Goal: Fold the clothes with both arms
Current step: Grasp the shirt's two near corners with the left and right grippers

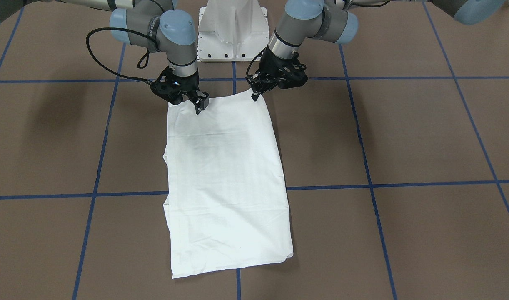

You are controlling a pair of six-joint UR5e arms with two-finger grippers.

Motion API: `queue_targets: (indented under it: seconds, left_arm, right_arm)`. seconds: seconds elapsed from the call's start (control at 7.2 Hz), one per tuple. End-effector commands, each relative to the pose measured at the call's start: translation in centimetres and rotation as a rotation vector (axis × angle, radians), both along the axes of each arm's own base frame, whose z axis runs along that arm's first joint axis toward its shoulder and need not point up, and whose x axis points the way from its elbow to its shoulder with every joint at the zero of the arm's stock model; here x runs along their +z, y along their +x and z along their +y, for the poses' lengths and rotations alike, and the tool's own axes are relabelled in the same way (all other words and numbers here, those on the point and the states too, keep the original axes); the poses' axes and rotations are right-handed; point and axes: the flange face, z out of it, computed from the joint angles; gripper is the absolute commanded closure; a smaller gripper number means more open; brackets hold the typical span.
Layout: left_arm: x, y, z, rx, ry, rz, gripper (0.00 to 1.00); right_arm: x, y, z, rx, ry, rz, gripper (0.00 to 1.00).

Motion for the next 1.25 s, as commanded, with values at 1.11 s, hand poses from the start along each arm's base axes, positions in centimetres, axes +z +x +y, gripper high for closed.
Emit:
queue_targets:
  seconds: [1.11]
  left_arm:
    - [-0.5, -1.5, 0.4, -0.001, -0.004, -0.013, 1.0]
  right_arm:
    - [-3.2, 2.2, -0.2, 0.001, 0.015, -0.092, 1.0]
